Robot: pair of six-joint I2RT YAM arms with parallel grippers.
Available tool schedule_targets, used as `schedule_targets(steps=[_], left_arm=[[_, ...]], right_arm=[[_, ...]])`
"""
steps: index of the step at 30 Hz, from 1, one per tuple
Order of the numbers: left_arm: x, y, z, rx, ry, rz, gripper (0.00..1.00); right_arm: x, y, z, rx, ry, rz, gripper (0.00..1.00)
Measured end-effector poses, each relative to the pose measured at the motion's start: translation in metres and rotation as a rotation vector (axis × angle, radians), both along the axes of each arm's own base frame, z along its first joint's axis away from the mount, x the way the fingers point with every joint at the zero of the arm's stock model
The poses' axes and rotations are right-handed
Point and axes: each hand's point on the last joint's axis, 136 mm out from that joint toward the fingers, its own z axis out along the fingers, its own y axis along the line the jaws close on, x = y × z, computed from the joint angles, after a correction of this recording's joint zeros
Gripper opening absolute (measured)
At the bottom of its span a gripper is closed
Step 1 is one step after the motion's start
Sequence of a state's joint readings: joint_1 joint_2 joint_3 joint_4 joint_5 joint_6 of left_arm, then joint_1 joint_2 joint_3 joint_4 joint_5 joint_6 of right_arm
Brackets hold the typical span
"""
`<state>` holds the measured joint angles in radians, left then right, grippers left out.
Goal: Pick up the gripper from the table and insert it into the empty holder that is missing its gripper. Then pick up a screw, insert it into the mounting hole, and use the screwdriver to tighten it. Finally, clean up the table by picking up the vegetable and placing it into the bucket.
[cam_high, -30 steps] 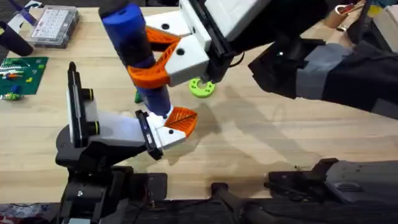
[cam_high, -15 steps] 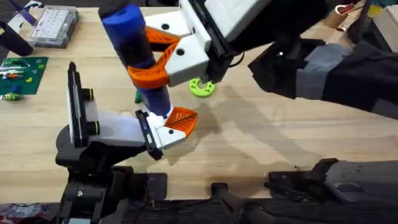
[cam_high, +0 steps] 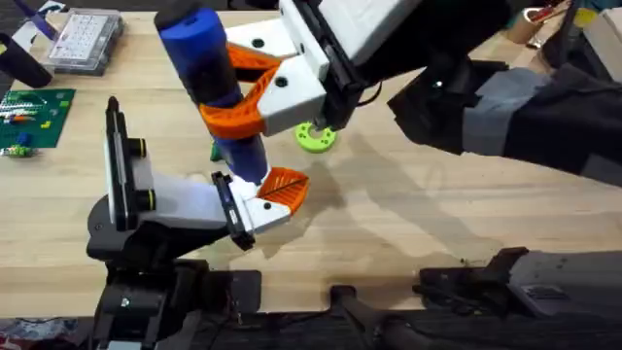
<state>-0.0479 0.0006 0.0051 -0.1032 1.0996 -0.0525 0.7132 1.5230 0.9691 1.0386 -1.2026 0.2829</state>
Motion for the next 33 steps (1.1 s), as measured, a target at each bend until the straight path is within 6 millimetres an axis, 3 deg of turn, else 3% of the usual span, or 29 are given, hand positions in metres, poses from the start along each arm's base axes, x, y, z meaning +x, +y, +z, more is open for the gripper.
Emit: schedule_targets(steps=[33], left_arm=[[0.0, 0.0, 0.0002, 0.001, -0.005, 0.0, 0.009]], right_arm=[[-0.0004, 0.0031, -0.0051, -0.009, 0.008, 0.01, 0.027]])
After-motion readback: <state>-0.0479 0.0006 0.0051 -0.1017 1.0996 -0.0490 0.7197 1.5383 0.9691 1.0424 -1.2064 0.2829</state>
